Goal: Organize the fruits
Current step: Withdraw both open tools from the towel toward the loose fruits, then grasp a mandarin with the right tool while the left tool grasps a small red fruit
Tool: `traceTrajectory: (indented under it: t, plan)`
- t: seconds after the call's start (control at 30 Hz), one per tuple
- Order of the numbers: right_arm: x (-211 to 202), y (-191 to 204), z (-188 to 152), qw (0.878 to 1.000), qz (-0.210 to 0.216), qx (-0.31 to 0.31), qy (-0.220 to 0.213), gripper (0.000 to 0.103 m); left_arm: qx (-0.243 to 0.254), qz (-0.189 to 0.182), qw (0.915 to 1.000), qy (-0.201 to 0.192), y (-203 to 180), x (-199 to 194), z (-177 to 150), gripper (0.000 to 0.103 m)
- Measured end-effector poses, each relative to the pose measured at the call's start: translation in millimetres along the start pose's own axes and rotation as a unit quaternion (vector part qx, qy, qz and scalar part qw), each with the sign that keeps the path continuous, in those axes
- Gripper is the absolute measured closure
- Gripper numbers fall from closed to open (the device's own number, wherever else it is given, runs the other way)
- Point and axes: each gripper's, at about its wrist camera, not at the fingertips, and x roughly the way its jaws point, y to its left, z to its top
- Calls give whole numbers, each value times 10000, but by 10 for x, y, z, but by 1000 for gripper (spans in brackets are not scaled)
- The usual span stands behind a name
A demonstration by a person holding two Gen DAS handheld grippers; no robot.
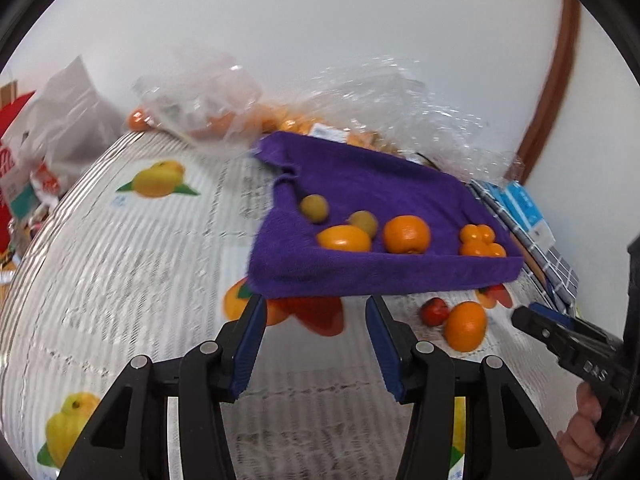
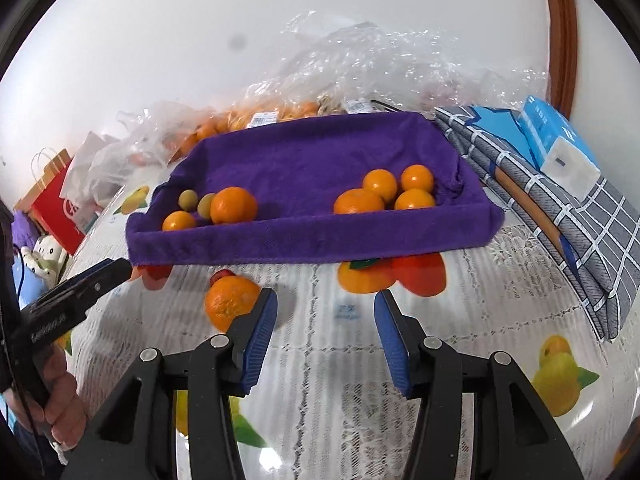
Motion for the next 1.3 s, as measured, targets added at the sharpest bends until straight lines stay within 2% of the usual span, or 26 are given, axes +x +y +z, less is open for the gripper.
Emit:
traceTrajectory:
  t: [0.13,0.37,0.6,0.77,0.83,0.9,1.1,1.27,1.3]
  plan:
    - [-12,94,-29,9996,276,-40,-20,52,-220,-42,9997,-8,77,3,13,54]
    - [137,203,-2,9992,325,-200,89,50,-660,-159,9975,-195,240,-56,50,54]
    - [267,308,11,9984,411,-338,174,50,-570,17,9973,-452,228,-122,63,54]
    - [333,395,-20,9960,651,-531,294,50,-341,54,9982,-499,138,-116,65,54]
    - [355,417,-51,9952,736,-576,276,54,-304,76,9985,-458,123,-95,64,54]
    - [323,442,-66,9940,854,-638,231,67,-326,85,9984,-447,131,-90,58,54]
    - [192,403,-118,9947,681,-763,125,68,-381,-63,9987,-336,145,-46,41,54]
    - [0,135,-171,9969,591,-518,-46,71,-136,-183,9996,-175,32,-5,9,54]
    - [-54,44,-187,9975,558,-417,-83,75,-39,-208,9997,-126,-11,7,-1,54]
